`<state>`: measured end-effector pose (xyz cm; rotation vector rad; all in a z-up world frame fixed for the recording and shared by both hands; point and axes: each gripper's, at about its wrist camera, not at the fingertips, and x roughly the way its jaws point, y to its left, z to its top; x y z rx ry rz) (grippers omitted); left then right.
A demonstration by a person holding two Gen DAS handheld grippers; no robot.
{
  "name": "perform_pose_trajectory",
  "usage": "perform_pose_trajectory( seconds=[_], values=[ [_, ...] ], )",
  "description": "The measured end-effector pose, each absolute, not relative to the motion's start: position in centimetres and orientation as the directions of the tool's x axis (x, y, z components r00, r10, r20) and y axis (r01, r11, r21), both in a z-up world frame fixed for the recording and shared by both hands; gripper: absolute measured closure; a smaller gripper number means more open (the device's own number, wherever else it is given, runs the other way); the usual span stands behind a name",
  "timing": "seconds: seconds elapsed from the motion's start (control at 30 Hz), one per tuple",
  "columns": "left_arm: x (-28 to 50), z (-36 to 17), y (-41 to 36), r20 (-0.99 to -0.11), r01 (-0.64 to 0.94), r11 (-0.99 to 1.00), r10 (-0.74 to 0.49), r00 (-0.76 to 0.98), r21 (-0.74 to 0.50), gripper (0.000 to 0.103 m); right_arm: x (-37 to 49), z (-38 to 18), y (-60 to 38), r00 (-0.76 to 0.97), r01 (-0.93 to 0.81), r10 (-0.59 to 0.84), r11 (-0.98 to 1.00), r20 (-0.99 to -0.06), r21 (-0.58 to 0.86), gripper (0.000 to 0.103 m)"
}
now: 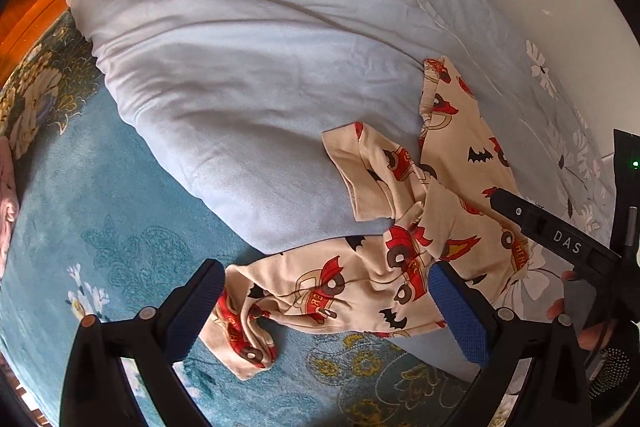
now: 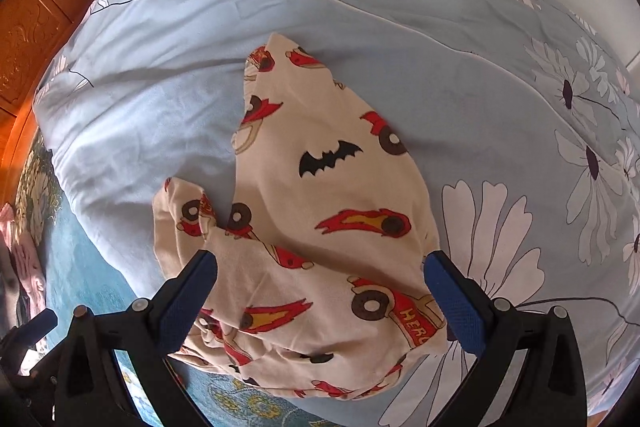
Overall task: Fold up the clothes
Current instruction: 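Grasp the cream car-print pants waistband with the right gripper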
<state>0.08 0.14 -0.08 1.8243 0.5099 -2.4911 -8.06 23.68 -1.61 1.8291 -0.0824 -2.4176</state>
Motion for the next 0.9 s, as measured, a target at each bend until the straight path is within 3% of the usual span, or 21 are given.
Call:
perform_pose_trajectory(
  seconds=[0.47, 0.63, 0.8, 0.9],
  values=[
    [2.9, 0.6, 7.1, -0.886, 0.192, -0.962, 0.088, -0.455, -0.194, 0.0, -5.4, -1.2, 27.0, -0.401, 0.235, -0.249, -0.958, -0.881, 0.164, 0.0],
    [4.5, 1.2, 8.8, -0.905, 0.171, -0.974, 0.062, -0.421, -0.146, 0.0, -5.0, -2.7, 29.0, -0.342, 0.255, -0.268, -0.949, -0.901, 0.186, 0.0],
    [5.1, 1.4, 6.1, -0.939, 0.177, -0.981, 0.01, -0.344, -0.075, 0.0, -6.6, -4.7, 29.3, -0.32, 0.249, -0.322, -0.936, -0.891, 0.249, 0.0],
    [6.1, 2.8, 3.4, -0.944, 0.17, -0.985, -0.068, -0.322, 0.013, 0.0, -8.3, -7.0, 29.2, -0.277, 0.172, -0.312, -0.947, -0.909, 0.273, 0.009]
  ],
)
